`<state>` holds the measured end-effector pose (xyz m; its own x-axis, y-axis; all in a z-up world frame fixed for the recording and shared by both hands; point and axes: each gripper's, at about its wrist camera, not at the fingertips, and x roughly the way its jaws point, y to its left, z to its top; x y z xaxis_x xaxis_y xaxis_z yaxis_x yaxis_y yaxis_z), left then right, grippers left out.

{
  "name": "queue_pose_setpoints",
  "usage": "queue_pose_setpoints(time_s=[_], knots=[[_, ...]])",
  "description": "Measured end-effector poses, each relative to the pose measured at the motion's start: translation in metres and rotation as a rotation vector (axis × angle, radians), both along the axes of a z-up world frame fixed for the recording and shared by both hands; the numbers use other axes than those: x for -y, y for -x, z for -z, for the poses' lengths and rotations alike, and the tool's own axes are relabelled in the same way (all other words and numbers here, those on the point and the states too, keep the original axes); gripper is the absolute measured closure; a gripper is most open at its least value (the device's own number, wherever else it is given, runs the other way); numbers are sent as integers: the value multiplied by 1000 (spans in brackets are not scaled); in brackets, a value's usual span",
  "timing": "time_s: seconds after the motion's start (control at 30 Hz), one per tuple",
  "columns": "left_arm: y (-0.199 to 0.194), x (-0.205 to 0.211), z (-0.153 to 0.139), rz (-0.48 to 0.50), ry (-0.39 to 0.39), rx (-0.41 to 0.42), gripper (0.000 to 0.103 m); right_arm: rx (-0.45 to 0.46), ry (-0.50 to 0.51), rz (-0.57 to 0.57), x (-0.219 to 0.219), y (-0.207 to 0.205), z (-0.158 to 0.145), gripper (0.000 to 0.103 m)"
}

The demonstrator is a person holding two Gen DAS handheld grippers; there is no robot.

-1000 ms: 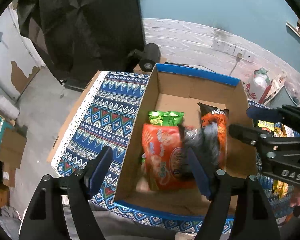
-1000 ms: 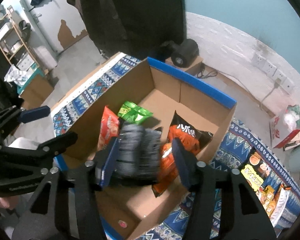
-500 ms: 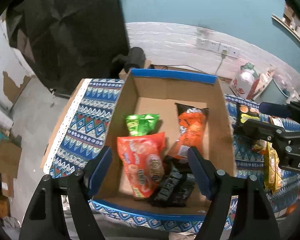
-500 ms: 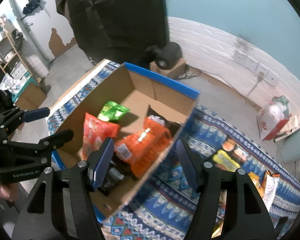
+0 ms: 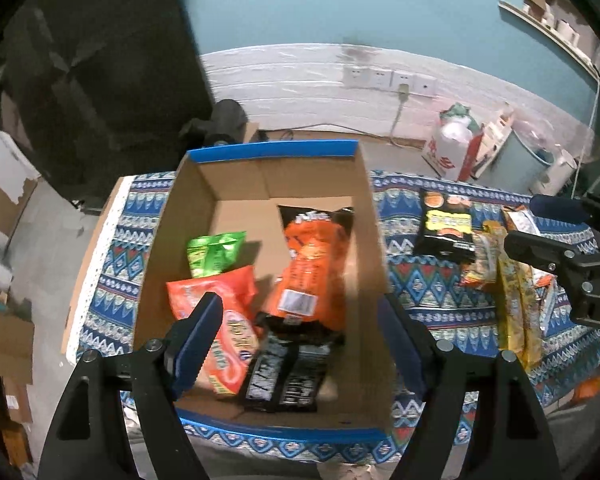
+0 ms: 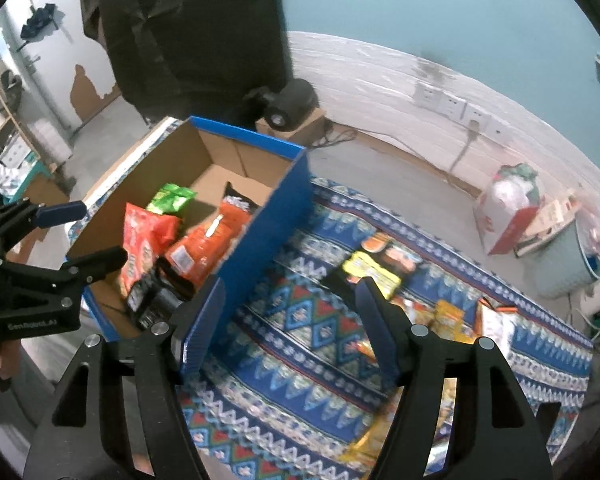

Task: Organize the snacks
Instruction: 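Open the left tool into the box while the right tool drops the black bag inside, then grasp the black noodle bag with the left tool while the right tool grasps the white-orange bag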

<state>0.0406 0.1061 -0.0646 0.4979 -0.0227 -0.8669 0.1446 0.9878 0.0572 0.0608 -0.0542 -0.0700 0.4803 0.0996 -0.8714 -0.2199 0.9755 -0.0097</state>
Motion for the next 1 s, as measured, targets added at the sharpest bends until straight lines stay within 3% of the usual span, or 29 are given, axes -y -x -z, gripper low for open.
queue_pose_setpoints(time_s=[0.63, 1.0], knots=[[0, 97, 4, 167, -22, -18, 22, 18, 41, 147, 90, 41, -5, 31], [-13, 134, 18, 198, -4, -61, 19, 12, 34, 245, 143, 53, -3, 31]])
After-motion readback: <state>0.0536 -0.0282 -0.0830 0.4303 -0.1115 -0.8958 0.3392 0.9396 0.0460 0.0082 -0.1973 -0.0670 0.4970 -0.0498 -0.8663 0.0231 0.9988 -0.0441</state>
